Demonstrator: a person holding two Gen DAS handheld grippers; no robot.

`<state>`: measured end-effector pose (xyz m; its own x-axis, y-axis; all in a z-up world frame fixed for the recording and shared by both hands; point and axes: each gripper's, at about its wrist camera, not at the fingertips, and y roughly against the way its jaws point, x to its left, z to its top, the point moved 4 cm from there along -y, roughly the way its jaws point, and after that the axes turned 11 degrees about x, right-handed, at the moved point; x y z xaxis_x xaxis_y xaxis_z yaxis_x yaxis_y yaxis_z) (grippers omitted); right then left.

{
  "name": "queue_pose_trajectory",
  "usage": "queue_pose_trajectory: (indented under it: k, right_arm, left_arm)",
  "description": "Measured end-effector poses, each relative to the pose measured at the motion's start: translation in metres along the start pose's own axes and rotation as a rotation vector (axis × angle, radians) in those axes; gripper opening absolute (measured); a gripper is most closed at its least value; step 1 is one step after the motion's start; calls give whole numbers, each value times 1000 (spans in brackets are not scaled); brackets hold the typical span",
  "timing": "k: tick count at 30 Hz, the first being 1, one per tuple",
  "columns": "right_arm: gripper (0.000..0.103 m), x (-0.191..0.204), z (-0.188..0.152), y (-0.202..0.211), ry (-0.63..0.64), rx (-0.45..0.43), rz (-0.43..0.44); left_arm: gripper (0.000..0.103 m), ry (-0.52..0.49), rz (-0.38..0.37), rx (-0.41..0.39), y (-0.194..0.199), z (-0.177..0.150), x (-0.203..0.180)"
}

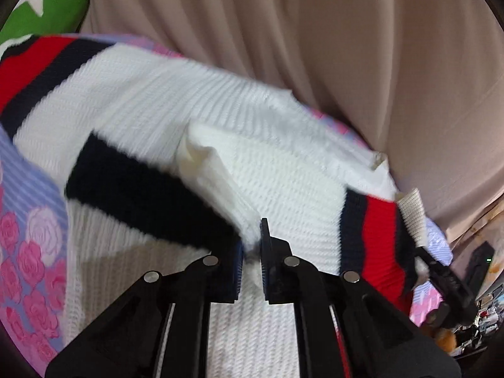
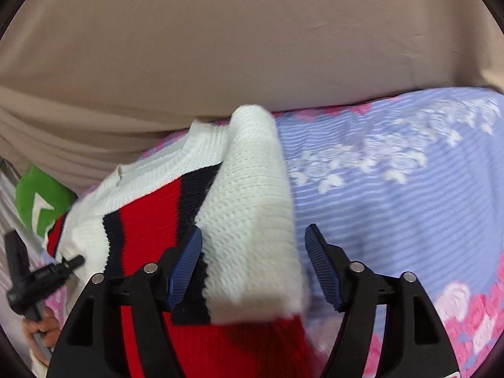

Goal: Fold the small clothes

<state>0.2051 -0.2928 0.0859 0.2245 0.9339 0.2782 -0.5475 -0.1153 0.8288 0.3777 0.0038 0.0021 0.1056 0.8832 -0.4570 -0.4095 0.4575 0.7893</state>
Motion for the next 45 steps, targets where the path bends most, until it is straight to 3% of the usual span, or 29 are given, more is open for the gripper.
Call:
queue_pose_trajectory:
  k: [1, 4, 6, 7, 8, 10, 12, 13, 16, 18, 19, 22, 23, 25, 26, 28, 30, 31, 33, 34, 35, 38, 40, 41, 42, 44, 45]
  right_arm:
    - [11, 6, 1, 6, 13, -27, -8]
    - [10, 7, 5, 62, -23, -225, 136]
    - [0, -11, 0, 86, -69, -345, 135]
    - [0, -24, 0, 78, -97, -333, 69]
    - [0, -38, 2, 57, -117, -262, 14]
    - [0, -73, -4, 2, -203, -54, -26]
    - [0, -88, -17, 5, -264, -68, 42]
    - [1, -86, -22, 18, -256, -104, 71]
    - [25, -56, -38, 51, -107, -178, 52]
    - [77, -30, -52, 58, 36, -189, -21]
    - [82, -21, -56, 55, 101, -180, -57]
    - [83, 7, -60, 24, 289, -110, -242]
    - [78, 12, -58, 9, 324, -71, -282]
    - [32, 14, -51, 0, 330, -32, -296]
    - [15, 12, -44, 7, 296, -54, -285]
    - [14, 2, -32, 37, 178, -165, -148]
    - [13, -23, -28, 51, 54, -212, -75]
    - [13, -38, -28, 37, 9, -163, -75]
    - [14, -60, -38, -8, -19, 20, -96]
    - [14, -59, -37, -2, -9, -13, -69]
    - [15, -55, -36, -1, 9, 13, -72]
    - [27, -44, -34, 16, 46, -55, -79]
    - [45, -39, -18, 23, 29, -111, -20]
    - [59, -35, -4, 22, 13, -138, 19]
    - [67, -35, 9, 21, 0, -158, 39]
    - [71, -38, 37, 4, -21, -158, 46]
    - [73, -38, 55, -11, -36, -133, 45]
  left_arm:
    - [8, -16, 3, -36, 10, 5, -5]
    - [8, -91, -5, -208, 58, 15, -25]
    - [8, -122, 18, -294, 77, 15, -30]
    - [9, -131, 50, -308, 76, 14, -29]
    - [9, -135, 95, -288, 62, 14, -26]
    - [9, -116, 161, -196, 22, 15, -13]
    - [9, -82, 188, -100, -16, 9, 5]
    - [9, -83, 178, -125, -17, 5, 8]
    - [11, -81, 160, -165, -9, 0, 12]
    - [12, -76, 148, -167, -10, -4, 14]
    - [13, -71, 144, -163, -11, -5, 16]
    - [19, -54, 122, -166, -3, -2, 22]
    - [19, -50, 121, -164, -5, -1, 20]
    - [19, -52, 123, -169, -6, 1, 16]
    - [13, -55, 118, -184, 0, 0, 15]
    - [12, -61, 73, -252, 23, 3, 9]
    - [12, -69, 63, -279, 33, 6, 6]
    - [12, -87, 87, -266, 28, 7, 5]
    - [12, -109, 142, -201, 4, 7, 6]
    - [12, -105, 153, -165, -9, 4, 9]
    - [12, -99, 147, -153, -15, 0, 12]
    - [12, -81, 93, -173, -4, -2, 16]
    - [14, -55, 78, -151, -7, -5, 24]
    - [17, -32, 45, -134, -9, -5, 28]
    - [21, -18, 20, -132, -9, -5, 30]
    - [39, 0, -36, -122, -10, -6, 37]
    - [42, 0, -56, -119, -10, -6, 34]
